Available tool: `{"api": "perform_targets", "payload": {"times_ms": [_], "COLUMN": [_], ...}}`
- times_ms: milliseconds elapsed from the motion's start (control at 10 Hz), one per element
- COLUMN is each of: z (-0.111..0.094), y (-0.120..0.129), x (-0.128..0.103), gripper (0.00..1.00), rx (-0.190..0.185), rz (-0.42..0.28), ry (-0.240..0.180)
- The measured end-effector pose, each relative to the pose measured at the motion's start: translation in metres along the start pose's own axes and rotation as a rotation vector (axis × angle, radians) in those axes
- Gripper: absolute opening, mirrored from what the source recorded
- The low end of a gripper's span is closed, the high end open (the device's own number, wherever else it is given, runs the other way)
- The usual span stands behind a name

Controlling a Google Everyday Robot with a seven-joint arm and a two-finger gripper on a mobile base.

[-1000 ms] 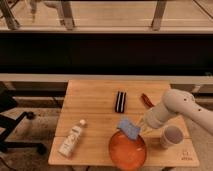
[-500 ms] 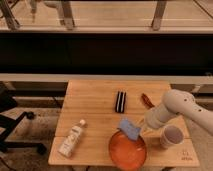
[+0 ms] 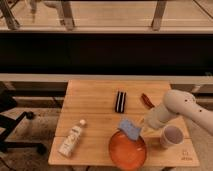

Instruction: Place the white sponge in the ceramic bowl

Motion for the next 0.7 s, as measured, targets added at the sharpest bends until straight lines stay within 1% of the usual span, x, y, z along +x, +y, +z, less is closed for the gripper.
{"api": "perform_targets", "payload": {"times_ms": [700], "z": [0.0], "y": [0.0013], "x": [-0.0005], "gripper": [0.01], "rx": [-0.003], "rz": [-0.006], "ry": [0.012]}}
